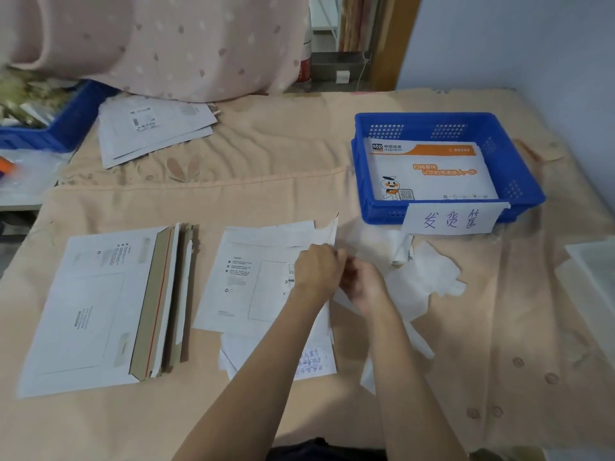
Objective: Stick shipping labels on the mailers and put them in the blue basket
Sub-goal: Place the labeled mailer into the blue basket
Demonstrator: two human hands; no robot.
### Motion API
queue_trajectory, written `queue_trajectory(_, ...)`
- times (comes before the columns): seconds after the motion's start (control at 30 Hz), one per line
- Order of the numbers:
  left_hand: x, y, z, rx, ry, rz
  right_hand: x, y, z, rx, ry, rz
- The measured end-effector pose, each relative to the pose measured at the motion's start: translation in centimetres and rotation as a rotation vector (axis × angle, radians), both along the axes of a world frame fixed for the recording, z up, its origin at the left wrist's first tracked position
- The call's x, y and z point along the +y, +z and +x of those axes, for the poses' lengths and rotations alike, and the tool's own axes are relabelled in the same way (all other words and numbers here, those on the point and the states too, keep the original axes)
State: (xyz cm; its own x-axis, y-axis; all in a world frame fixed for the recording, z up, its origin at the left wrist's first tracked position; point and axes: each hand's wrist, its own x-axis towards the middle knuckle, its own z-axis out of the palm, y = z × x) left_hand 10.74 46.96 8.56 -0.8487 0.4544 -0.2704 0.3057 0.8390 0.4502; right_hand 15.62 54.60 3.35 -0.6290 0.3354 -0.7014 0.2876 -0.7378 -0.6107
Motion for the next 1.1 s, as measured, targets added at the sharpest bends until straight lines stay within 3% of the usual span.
queue_trajectory(0.1,0.3,3.4,-0.2,0.137,-0.002,-0.048,-0.3,-0.1,-0.5,0.001,0.048,0.053)
queue_trajectory(0.23,0.3,7.9,-0.9,0.157,0.147,0.138,-1.3,-0.6,-0.7,-0.156,0.179,0.174)
queue_trajectory(0.37,-0.9,12.2,-2.1,0.056,0.178,0.392,-2.3,-0.6,-1.0,-0.235,0.332,0.253)
queue_trajectory(0.6,-4.6,15.4,-4.3,-0.303,0.393,0.785,-1.0,-0.1,-1.5,-0.23,0.3,0.156)
queue_trajectory(0.7,-5.4,15.0,-4.9,-0.357,0.463,0.865,0.1,-0.3,-0.7,-0.254,0.315,0.187)
queue_trajectory(0.87,-8.7,11.7,-7.1,-0.41,0.502,0.885,2.3,0.9,0.4,-0.339,0.132,0.363)
queue_trajectory(1.1,-12.2,4.6,-7.7,-0.471,0.569,0.545,6.1,1.7,2.4,-0.458,0.038,0.668)
